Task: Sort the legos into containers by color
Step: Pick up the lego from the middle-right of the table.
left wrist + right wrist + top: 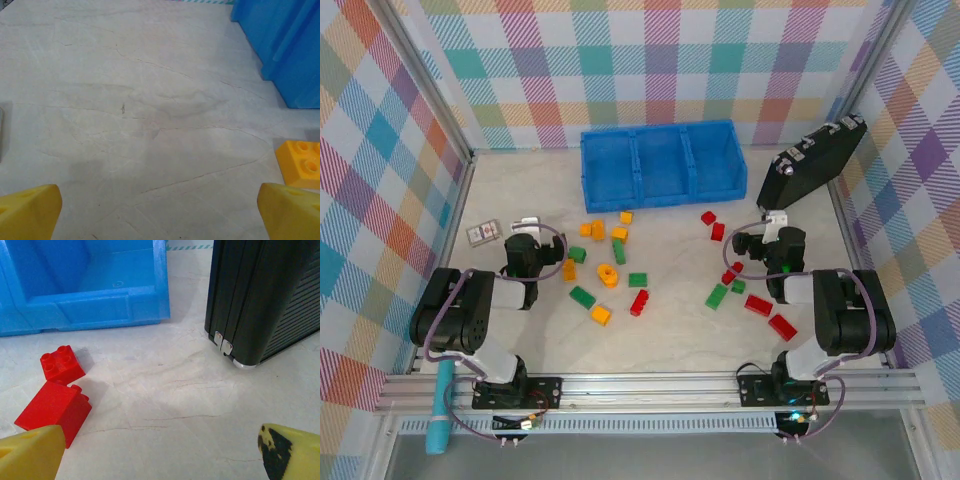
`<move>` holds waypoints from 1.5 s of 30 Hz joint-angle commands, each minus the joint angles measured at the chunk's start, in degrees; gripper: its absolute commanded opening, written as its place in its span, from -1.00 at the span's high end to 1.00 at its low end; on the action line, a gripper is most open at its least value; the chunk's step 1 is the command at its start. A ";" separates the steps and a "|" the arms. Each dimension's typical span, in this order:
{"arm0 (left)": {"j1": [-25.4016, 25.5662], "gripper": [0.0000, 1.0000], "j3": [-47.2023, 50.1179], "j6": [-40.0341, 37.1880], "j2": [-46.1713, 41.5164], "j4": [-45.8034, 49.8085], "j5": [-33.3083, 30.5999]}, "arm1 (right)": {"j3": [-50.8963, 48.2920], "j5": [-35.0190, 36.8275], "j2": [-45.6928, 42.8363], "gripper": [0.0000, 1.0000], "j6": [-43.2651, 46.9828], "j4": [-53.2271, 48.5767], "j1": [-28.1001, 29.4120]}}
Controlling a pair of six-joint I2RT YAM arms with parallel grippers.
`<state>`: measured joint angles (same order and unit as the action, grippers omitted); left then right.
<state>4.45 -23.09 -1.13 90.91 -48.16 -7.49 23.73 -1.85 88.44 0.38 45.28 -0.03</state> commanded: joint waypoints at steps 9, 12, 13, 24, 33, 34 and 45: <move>0.03 -1.00 -0.73 -0.73 -0.37 -0.63 0.81 | 0.88 -0.94 -0.64 -0.98 -0.73 0.07 -0.05; 0.03 -1.00 -0.73 -0.72 -0.46 -0.62 0.81 | 0.88 -0.97 -0.71 -0.98 -0.69 0.07 -0.02; 0.03 -0.99 -0.73 -0.72 -0.40 -0.62 0.80 | 0.88 -0.95 -0.66 -0.97 -0.67 0.07 0.02; 0.05 -1.00 -0.73 -0.72 -0.39 -0.62 0.81 | 0.71 -0.74 -0.83 -0.98 -0.84 0.43 0.03; -0.57 -0.99 -0.73 -0.48 -0.40 -0.58 1.88 | 14.13 1.91 -29.35 -0.98 -13.07 -47.61 0.08; -0.58 -0.99 -0.75 -0.37 -0.47 -0.66 2.07 | 15.92 3.14 -31.07 -0.98 -15.24 -52.69 0.10; 12.65 -1.00 -19.49 3.98 -20.02 41.29 -18.00 | 16.40 13.46 -48.37 -0.99 -47.72 -93.81 0.06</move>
<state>12.38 -38.85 3.22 74.76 -18.37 -20.53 42.15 9.50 41.43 -35.38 -33.32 0.01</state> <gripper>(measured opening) 0.998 0.991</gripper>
